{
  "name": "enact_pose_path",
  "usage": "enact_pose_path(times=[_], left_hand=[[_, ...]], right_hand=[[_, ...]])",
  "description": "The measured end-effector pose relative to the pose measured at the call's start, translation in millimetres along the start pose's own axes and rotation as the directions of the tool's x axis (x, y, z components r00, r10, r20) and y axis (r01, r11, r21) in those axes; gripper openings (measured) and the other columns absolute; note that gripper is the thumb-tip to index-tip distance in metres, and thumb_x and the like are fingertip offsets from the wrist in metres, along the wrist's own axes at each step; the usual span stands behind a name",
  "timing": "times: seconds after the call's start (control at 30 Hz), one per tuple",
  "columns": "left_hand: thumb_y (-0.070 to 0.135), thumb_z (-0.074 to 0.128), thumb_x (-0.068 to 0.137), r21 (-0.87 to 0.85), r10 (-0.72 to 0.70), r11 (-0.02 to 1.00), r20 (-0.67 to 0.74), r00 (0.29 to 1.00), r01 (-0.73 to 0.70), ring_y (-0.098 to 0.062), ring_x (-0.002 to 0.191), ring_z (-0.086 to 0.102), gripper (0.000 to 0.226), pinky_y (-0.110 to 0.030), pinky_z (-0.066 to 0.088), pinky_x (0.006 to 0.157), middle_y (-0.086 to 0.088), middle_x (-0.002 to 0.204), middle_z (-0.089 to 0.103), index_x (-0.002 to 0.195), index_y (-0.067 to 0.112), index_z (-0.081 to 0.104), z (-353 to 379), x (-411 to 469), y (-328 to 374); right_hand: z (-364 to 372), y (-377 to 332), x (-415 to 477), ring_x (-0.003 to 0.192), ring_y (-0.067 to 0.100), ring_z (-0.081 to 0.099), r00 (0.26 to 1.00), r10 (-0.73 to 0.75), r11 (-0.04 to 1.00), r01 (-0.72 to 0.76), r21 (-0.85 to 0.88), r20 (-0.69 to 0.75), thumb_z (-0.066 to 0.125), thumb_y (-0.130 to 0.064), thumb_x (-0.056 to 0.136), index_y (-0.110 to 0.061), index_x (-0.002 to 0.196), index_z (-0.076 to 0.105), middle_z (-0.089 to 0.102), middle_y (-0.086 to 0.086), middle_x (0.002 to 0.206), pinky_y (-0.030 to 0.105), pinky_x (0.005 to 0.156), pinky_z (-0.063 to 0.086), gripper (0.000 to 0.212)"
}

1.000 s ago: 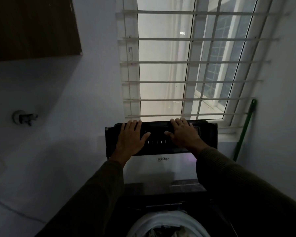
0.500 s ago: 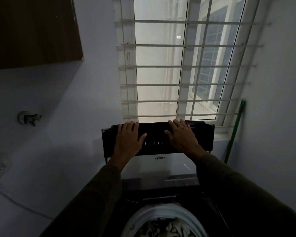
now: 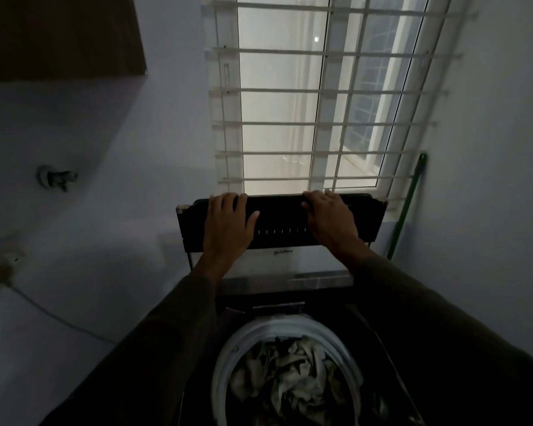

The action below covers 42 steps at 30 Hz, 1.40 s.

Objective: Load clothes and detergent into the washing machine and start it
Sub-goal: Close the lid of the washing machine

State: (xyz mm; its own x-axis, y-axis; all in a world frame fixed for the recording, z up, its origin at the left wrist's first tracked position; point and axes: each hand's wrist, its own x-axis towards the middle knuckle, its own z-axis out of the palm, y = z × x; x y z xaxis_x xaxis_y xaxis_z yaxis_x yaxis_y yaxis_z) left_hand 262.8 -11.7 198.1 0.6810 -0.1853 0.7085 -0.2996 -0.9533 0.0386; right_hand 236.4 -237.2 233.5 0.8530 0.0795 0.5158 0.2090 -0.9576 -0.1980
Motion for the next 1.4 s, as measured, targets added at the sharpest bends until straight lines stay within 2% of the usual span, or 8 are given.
enact_pose_path(times=[0.23, 0.5, 0.6, 0.67, 0.73, 0.9, 1.07, 1.4], left_hand=[[0.031, 0.051, 0.098, 0.013, -0.01, 1.0, -0.111, 0.994, 0.011, -0.032, 0.102, 0.052, 0.031, -0.047, 0.048, 0.096, -0.015, 0.112, 0.063, 0.116, 0.006, 0.061, -35.2, -44.1, 22.9], [0.017, 0.066, 0.093, -0.006, -0.078, 0.997, -0.257, 0.963, 0.079, -0.029, 0.09, 0.06, 0.012, -0.038, 0.052, 0.085, -0.01, 0.096, 0.071, 0.097, 0.006, 0.068, -74.2, -116.3, 63.0], [0.014, 0.064, 0.093, -0.052, -0.114, 0.993, -0.29, 0.95, 0.103, -0.025, 0.094, 0.058, 0.01, -0.031, 0.04, 0.088, -0.005, 0.097, 0.074, 0.097, 0.008, 0.071, -88.3, -149.7, 74.3], [0.018, 0.054, 0.096, 0.001, -0.033, 0.999, -0.328, 0.944, 0.035, -0.02, 0.094, 0.052, 0.022, -0.03, 0.039, 0.085, -0.005, 0.095, 0.074, 0.094, 0.006, 0.072, -93.5, -169.3, 78.2], [0.031, 0.044, 0.101, 0.022, -0.007, 1.0, -0.289, 0.957, 0.014, -0.019, 0.088, 0.053, 0.038, -0.031, 0.044, 0.078, -0.003, 0.095, 0.074, 0.091, 0.008, 0.073, -96.5, -185.6, 79.5], [0.033, 0.048, 0.101, 0.046, -0.056, 0.997, -0.16, 0.985, 0.064, -0.024, 0.083, 0.065, 0.031, -0.032, 0.055, 0.068, 0.004, 0.103, 0.076, 0.096, 0.018, 0.075, -86.9, -227.4, 69.8], [0.029, 0.066, 0.092, 0.079, 0.046, 0.996, -0.167, 0.985, -0.033, -0.022, 0.078, 0.066, 0.014, -0.029, 0.052, 0.061, 0.005, 0.095, 0.077, 0.091, 0.021, 0.077, -90.2, -251.2, 64.7], [0.028, 0.06, 0.095, -0.077, 0.158, 0.984, -0.056, 0.986, -0.162, -0.021, 0.069, 0.059, 0.021, -0.03, 0.052, 0.06, 0.007, 0.103, 0.076, 0.092, 0.019, 0.078, -76.0, -317.3, 58.1]], right_hand=[[-22.2, 4.4, -48.6, 0.107, 0.031, 0.057, 0.99, -0.071, 0.997, 0.067, -0.032, -0.118, 0.054, -0.029, 0.098, -0.02, 0.122, 0.064, 0.073, 0.005, 0.109, 0.043, 0.08, 0.048, 0.028], [-25.5, 14.8, -116.6, 0.089, 0.027, 0.058, 0.966, -0.126, 0.992, 0.119, -0.043, -0.225, 0.064, -0.029, 0.092, -0.028, 0.105, 0.072, 0.076, -0.003, 0.096, 0.042, 0.082, 0.038, 0.015], [-23.0, 21.2, -143.9, 0.085, 0.026, 0.059, 0.967, -0.162, 0.986, 0.168, 0.012, -0.197, 0.064, -0.023, 0.087, -0.028, 0.107, 0.074, 0.076, -0.005, 0.098, 0.042, 0.079, 0.043, 0.023], [-23.0, 23.4, -165.3, 0.082, 0.025, 0.059, 0.959, -0.198, 0.976, 0.212, 0.049, -0.203, 0.056, -0.023, 0.083, -0.028, 0.108, 0.075, 0.076, -0.006, 0.1, 0.04, 0.075, 0.044, 0.031], [-22.0, 27.0, -184.4, 0.079, 0.024, 0.058, 0.952, -0.227, 0.968, 0.244, 0.06, -0.204, 0.062, -0.02, 0.08, -0.028, 0.107, 0.075, 0.076, -0.007, 0.101, 0.038, 0.073, 0.042, 0.032], [-14.2, 36.2, -220.8, 0.077, 0.023, 0.059, 0.943, -0.278, 0.952, 0.296, 0.082, -0.182, 0.08, -0.024, 0.075, -0.03, 0.106, 0.076, 0.076, -0.009, 0.102, 0.037, 0.07, 0.046, 0.032], [-4.3, 38.7, -248.9, 0.076, 0.022, 0.057, 0.94, -0.299, 0.944, 0.316, 0.092, -0.164, 0.078, -0.03, 0.083, -0.029, 0.107, 0.077, 0.075, -0.009, 0.104, 0.034, 0.068, 0.044, 0.024], [21.0, 46.5, -317.0, 0.084, 0.027, 0.059, 0.923, -0.383, 0.922, 0.384, 0.038, -0.034, 0.079, -0.021, 0.077, -0.024, 0.115, 0.073, 0.072, -0.003, 0.11, 0.039, 0.075, 0.045, 0.039]])
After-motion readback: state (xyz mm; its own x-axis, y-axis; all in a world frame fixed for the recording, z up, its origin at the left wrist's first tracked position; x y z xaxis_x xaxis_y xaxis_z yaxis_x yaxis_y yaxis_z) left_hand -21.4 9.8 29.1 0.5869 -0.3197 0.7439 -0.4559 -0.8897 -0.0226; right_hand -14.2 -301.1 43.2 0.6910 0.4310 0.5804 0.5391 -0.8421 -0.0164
